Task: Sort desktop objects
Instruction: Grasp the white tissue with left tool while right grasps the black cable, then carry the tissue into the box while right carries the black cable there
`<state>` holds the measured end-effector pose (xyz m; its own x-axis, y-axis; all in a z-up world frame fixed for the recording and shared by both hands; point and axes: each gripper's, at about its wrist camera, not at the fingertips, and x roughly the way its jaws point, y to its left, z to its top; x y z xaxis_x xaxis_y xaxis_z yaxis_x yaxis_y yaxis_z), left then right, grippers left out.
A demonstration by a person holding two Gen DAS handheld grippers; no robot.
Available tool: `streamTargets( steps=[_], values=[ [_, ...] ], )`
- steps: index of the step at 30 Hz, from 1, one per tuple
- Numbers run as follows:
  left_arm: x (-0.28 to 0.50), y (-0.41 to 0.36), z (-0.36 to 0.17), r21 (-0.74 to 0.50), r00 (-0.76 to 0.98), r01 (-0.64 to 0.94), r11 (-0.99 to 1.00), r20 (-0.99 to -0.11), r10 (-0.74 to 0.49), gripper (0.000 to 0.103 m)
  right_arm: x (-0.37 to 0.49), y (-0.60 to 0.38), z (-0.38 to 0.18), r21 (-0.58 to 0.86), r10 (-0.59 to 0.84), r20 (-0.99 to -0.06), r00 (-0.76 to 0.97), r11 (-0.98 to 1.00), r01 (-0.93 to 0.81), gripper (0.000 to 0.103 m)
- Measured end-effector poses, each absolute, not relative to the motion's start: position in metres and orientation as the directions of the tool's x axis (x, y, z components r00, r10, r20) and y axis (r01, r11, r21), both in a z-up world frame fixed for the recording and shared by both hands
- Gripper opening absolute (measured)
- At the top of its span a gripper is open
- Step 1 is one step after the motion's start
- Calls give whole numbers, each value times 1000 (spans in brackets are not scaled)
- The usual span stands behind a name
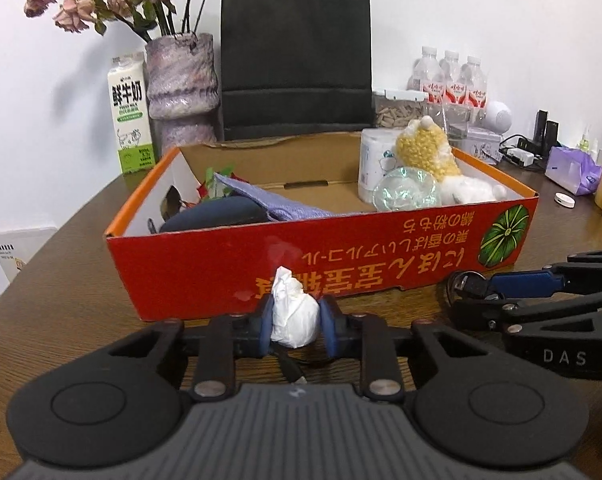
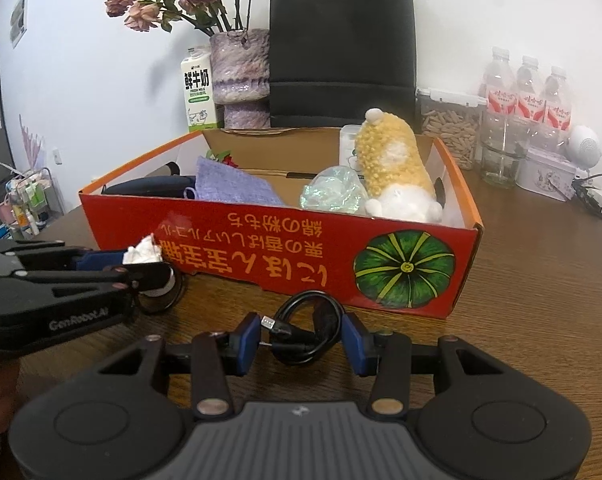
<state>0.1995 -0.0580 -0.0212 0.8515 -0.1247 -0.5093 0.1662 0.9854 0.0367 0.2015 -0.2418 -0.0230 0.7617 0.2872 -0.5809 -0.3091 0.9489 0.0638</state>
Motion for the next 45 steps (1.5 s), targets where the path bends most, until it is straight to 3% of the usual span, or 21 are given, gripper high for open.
streamTargets(
  steps=[20, 33, 45],
  values=[
    [174, -37, -5, 24, 909, 94, 995, -411, -76, 25, 189, -237, -13, 58, 319, -534, 783, 938, -343, 43],
    [171, -41, 24, 7, 947, 59, 998, -318, -54, 27, 165, -212, 24, 8, 338, -352, 873, 933, -358, 43],
    [245, -52, 39, -5, 954, -24, 1000, -301, 21, 27, 218, -205, 42, 61, 244, -272, 931, 970, -236, 43]
  ],
)
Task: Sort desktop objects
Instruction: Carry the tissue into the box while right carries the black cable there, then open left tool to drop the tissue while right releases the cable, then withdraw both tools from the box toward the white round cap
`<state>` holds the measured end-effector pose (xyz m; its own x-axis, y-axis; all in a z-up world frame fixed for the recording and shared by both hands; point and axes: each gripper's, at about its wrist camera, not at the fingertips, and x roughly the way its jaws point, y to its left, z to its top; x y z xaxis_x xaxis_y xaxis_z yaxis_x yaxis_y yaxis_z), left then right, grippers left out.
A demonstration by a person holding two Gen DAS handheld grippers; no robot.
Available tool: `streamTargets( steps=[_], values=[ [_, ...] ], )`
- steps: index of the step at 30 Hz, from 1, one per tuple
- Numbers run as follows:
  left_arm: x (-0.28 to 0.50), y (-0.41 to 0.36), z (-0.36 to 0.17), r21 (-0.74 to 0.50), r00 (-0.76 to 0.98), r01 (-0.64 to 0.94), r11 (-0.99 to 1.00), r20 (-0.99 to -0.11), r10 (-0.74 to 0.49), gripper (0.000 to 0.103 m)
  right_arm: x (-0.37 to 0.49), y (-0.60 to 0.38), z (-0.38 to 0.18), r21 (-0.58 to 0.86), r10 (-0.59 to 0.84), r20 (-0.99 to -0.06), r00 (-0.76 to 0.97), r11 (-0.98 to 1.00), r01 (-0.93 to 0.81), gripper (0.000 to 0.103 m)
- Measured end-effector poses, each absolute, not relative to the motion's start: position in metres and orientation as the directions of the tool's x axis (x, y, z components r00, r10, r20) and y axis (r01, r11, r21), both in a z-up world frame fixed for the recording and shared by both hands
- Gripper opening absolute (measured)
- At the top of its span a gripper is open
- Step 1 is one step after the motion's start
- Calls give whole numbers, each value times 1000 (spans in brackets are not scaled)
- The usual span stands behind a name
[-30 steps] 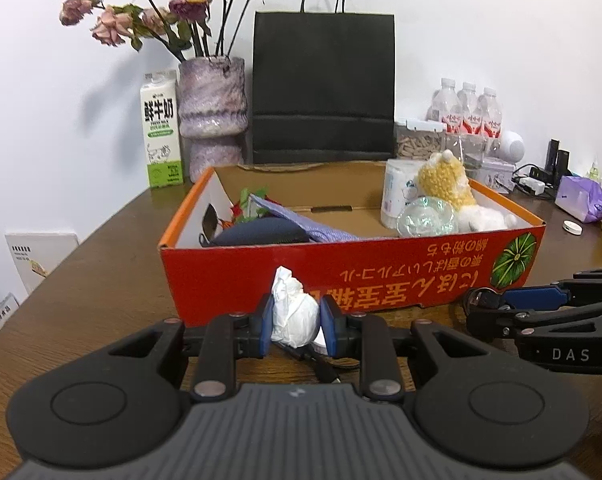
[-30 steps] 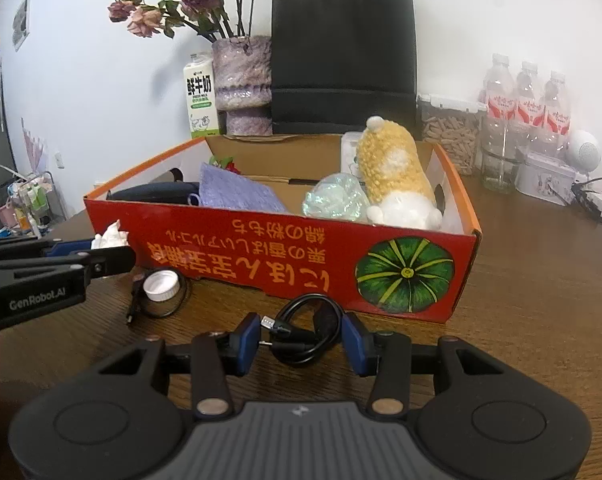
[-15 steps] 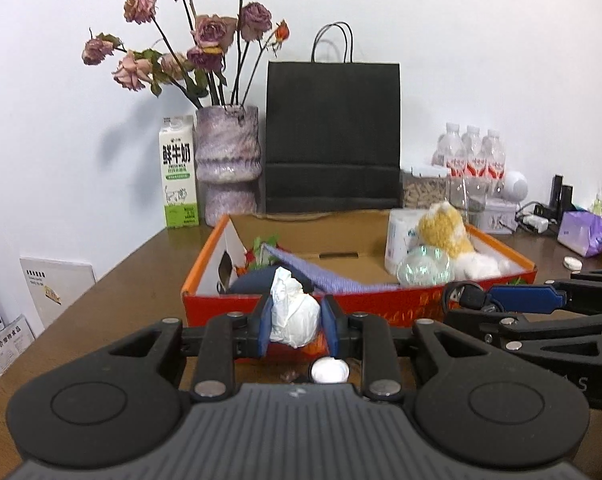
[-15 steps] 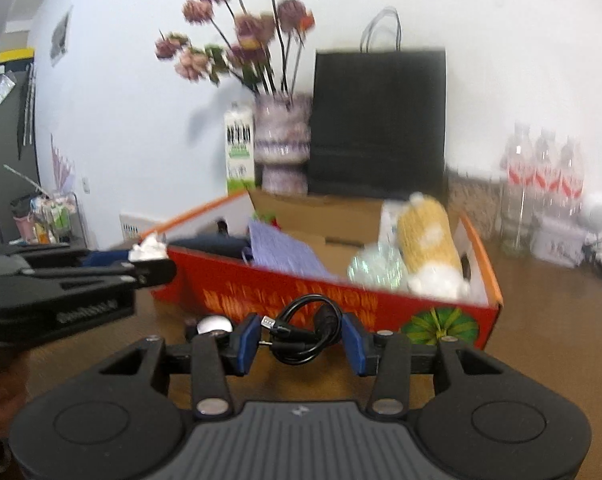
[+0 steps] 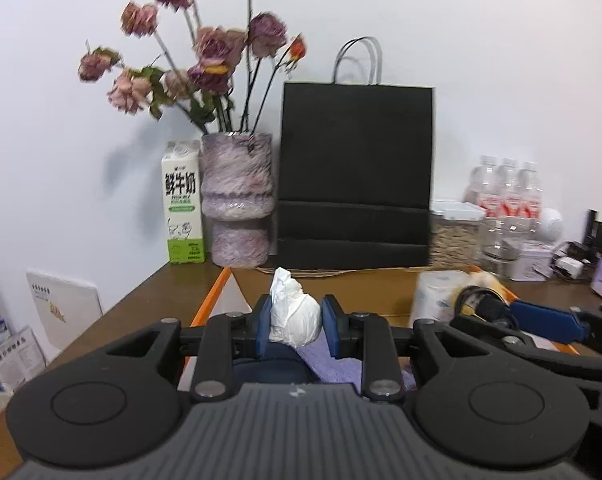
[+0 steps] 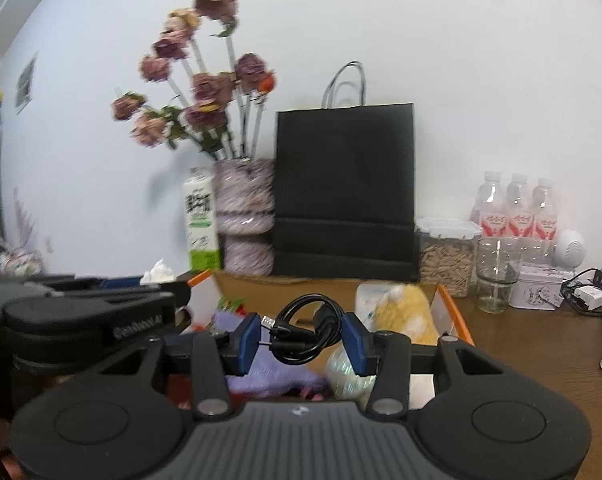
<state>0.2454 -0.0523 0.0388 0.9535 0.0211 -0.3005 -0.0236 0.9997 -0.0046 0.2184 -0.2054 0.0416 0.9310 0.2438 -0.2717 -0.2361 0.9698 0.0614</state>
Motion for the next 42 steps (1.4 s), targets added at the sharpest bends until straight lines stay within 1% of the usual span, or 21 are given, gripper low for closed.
streamTargets(
  steps=[3, 6, 11, 14, 15, 16, 17, 18, 19, 20, 22, 23, 24, 26, 37, 42],
  values=[
    [259, -54, 28, -1, 943, -25, 1000, -331, 23, 27, 233, -206, 31, 80, 245, -302, 921, 970, -231, 43],
    [263, -56, 22, 32, 940, -33, 999, -338, 42, 27, 239, -206, 21, 60, 234, -324, 917, 972, -227, 43],
    [266, -55, 15, 43, 936, -33, 999, -350, 46, 27, 243, -206, 13, 50, 218, -340, 915, 976, -214, 43],
    [264, -56, 14, 54, 938, -53, 997, -340, 68, 33, 243, -207, 12, 51, 207, -349, 914, 978, -202, 44],
    [263, -56, 14, 58, 939, -57, 997, -336, 73, 44, 242, -208, 12, 57, 200, -354, 914, 980, -192, 44],
    [262, -55, 14, 61, 940, -65, 996, -332, 82, 66, 242, -210, 12, 67, 199, -356, 913, 980, -187, 45],
    [261, -55, 15, 65, 941, -79, 995, -325, 96, 77, 242, -212, 13, 78, 201, -355, 913, 980, -185, 53],
    [258, -55, 16, 73, 944, -100, 992, -308, 117, 92, 240, -214, 14, 89, 202, -345, 917, 979, -182, 67],
    [256, -55, 17, 79, 948, -113, 991, -290, 131, 101, 237, -216, 16, 93, 195, -332, 923, 980, -174, 74],
    [252, -54, 19, 80, 956, -113, 990, -264, 131, 103, 235, -218, 18, 92, 185, -315, 931, 982, -164, 81],
    [246, -51, 23, 61, 966, -101, 993, -233, 112, 103, 229, -221, 21, 97, 184, -289, 940, 982, -163, 88],
    [243, -49, 25, 50, 969, -95, 994, -224, 104, 103, 227, -223, 23, 101, 182, -279, 943, 982, -160, 95],
    [242, -49, 26, 45, 971, -91, 995, -219, 99, 103, 226, -224, 24, 103, 181, -273, 945, 982, -158, 98],
    [240, -49, 28, 45, 971, -88, 995, -219, 96, 103, 222, -225, 26, 100, 177, -262, 949, 983, -156, 102],
    [229, -47, 26, 57, 969, -84, 995, -230, 95, 103, 210, -222, 29, 63, 165, -255, 953, 986, -154, 103],
    [214, -42, 25, 56, 972, -53, 997, -227, 64, 103, 199, -220, 29, 32, 168, -259, 951, 986, -165, 103]
  ],
)
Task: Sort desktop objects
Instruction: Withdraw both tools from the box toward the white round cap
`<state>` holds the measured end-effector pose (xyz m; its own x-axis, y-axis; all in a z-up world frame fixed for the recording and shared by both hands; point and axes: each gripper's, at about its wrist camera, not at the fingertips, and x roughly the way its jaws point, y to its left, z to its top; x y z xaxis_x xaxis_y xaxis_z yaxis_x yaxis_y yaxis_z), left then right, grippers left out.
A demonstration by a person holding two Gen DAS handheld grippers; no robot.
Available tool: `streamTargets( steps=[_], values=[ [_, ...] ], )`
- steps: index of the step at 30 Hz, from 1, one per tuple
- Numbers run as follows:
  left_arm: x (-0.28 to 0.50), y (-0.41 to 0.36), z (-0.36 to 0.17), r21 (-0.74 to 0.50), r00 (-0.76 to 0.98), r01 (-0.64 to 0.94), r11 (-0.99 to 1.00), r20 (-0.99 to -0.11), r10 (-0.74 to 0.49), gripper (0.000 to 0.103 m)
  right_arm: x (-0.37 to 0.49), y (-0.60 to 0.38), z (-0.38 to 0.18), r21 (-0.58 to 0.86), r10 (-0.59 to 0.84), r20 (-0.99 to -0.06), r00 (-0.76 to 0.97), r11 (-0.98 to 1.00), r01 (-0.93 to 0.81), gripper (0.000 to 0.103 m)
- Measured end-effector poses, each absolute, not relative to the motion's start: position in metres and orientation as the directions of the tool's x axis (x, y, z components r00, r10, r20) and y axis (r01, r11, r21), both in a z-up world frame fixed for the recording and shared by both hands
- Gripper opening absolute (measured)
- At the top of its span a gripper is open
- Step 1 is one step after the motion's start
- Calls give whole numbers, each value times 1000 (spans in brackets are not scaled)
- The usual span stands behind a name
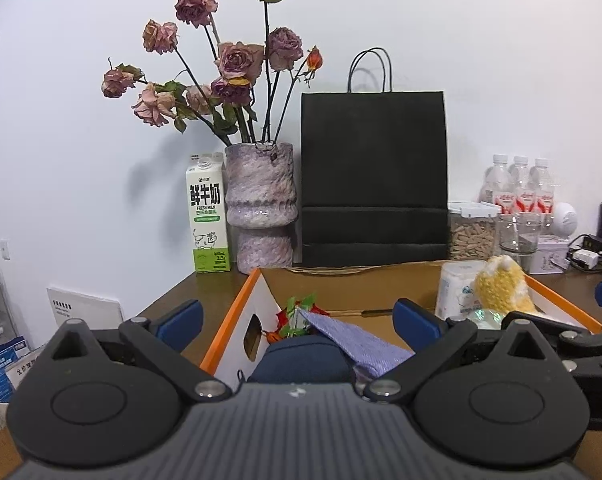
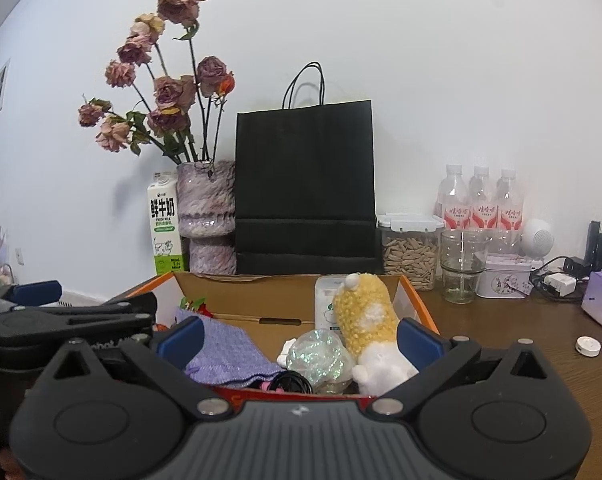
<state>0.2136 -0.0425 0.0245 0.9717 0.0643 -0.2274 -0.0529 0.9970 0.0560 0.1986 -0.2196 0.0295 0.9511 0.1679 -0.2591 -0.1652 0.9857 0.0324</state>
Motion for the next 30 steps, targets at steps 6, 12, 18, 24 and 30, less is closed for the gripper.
streamTargets(
  steps=[6, 12, 18, 24, 30],
  values=[
    [187, -40, 13, 79, 971, -10, 997, -236, 29, 103, 177, -215, 27, -42, 142, -299, 944, 986, -161, 103],
    [169, -38, 0, 109, 952, 53, 993, -306, -17, 103, 164, -217, 12, -47, 177, -401, 899, 976, -214, 103],
    [174, -31, -13, 79, 894, 95, 992, -446, -50, 103, 171, -218, -9, 9, 210, -562, 800, 969, -248, 103],
    [184, -28, -23, 60, 843, 96, 994, -536, -49, 103, 181, -216, -27, 11, 180, -642, 745, 974, -226, 103],
    [191, -21, -27, 53, 814, 58, 997, -580, -16, 103, 181, -213, -31, 16, 197, -645, 738, 970, -244, 103]
  ],
)
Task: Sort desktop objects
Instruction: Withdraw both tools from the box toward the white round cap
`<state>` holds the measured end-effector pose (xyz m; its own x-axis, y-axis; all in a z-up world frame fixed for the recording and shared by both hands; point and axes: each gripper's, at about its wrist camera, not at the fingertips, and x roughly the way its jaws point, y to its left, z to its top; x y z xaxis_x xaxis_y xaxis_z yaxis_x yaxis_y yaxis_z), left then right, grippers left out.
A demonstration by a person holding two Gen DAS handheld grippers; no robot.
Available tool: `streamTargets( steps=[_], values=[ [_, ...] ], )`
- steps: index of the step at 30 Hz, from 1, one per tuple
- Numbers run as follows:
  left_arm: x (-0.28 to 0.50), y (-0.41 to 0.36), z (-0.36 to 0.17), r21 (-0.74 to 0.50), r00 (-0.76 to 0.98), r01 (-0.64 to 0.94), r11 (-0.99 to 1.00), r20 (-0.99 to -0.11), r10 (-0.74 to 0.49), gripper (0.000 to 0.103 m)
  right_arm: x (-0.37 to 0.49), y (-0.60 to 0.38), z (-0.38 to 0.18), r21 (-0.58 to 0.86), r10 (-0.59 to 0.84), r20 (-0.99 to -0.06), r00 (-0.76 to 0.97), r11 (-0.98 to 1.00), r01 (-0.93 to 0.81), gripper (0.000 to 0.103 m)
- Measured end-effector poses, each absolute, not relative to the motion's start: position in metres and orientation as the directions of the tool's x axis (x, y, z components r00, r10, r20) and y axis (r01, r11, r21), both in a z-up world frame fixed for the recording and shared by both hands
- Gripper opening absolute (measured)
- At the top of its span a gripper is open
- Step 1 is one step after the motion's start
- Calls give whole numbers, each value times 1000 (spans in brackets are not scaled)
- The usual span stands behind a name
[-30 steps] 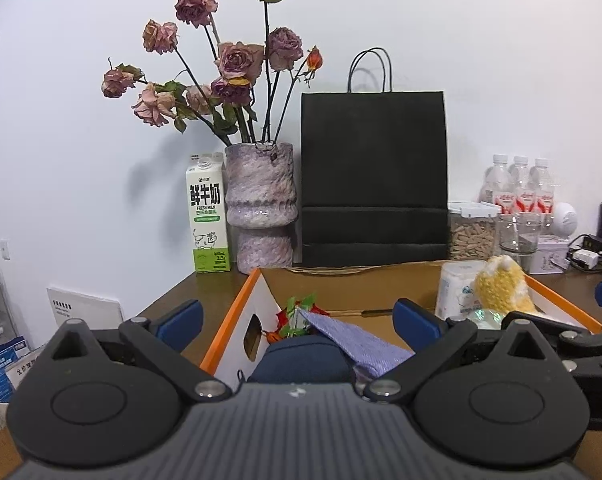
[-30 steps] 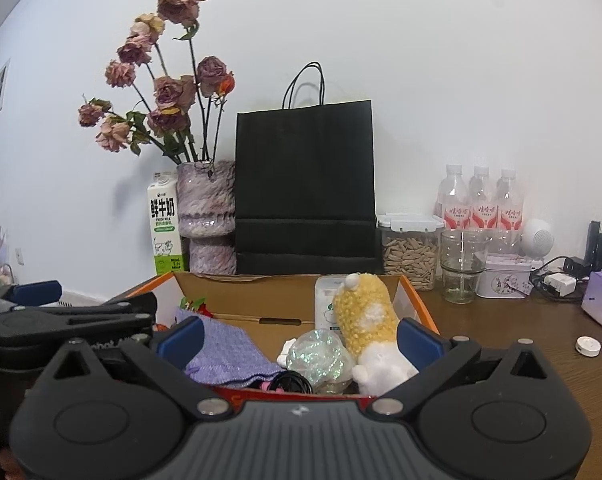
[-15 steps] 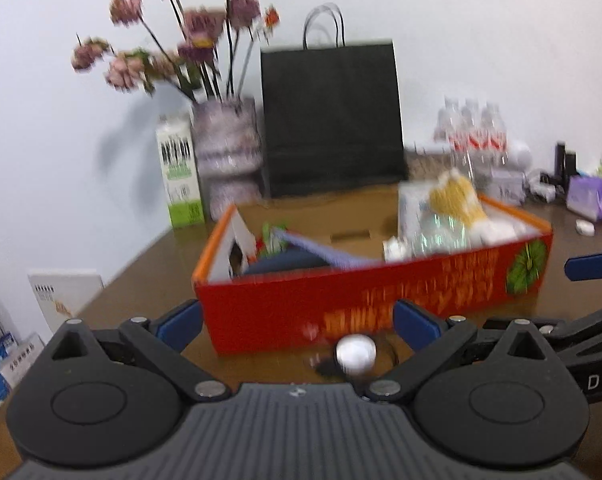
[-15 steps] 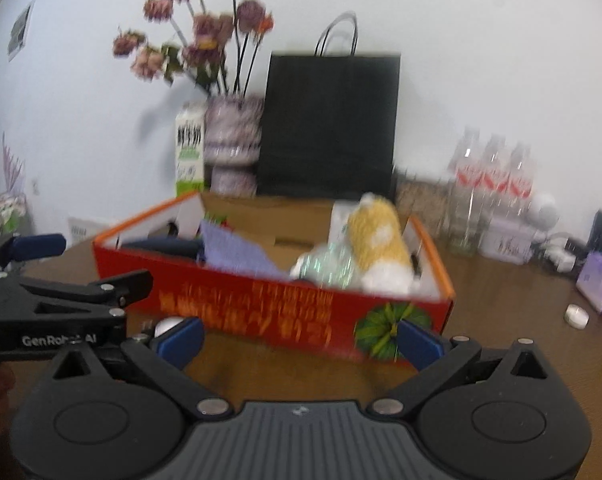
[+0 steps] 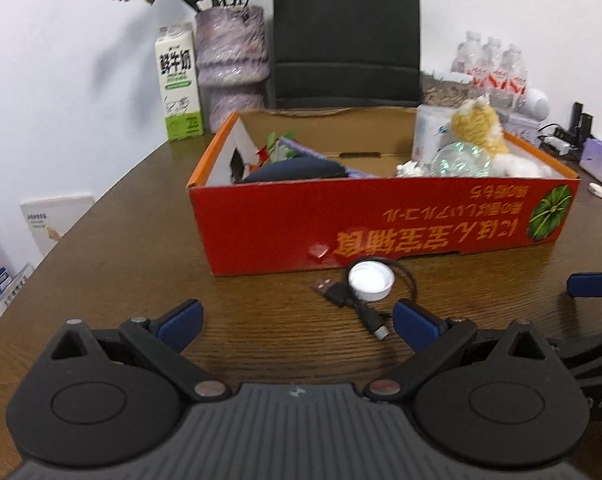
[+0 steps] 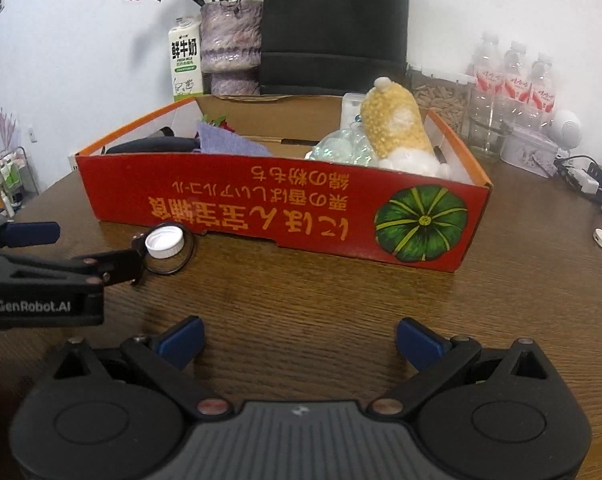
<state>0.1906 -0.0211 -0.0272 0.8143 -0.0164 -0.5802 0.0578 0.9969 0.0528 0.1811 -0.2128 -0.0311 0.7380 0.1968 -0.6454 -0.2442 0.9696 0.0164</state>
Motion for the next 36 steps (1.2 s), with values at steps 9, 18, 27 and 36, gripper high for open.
streamTargets(
  steps=[9, 18, 27, 36],
  values=[
    [193, 4, -23, 24, 811, 34, 999, -584, -13, 103, 183, -198, -25, 56, 274, -605, 747, 951, -304, 102],
    [195, 47, -15, 10, 826, -11, 1000, -564, 14, 103, 199, -152, -20, 21, 296, -570, 767, 938, -347, 96],
    [193, 64, -8, -12, 835, -27, 1000, -551, 16, 103, 216, -125, -24, 18, 332, -614, 716, 913, -408, 61],
    [194, 61, -11, -6, 832, -21, 1000, -554, 14, 103, 201, -127, -21, 16, 355, -589, 727, 904, -428, 25]
  ],
)
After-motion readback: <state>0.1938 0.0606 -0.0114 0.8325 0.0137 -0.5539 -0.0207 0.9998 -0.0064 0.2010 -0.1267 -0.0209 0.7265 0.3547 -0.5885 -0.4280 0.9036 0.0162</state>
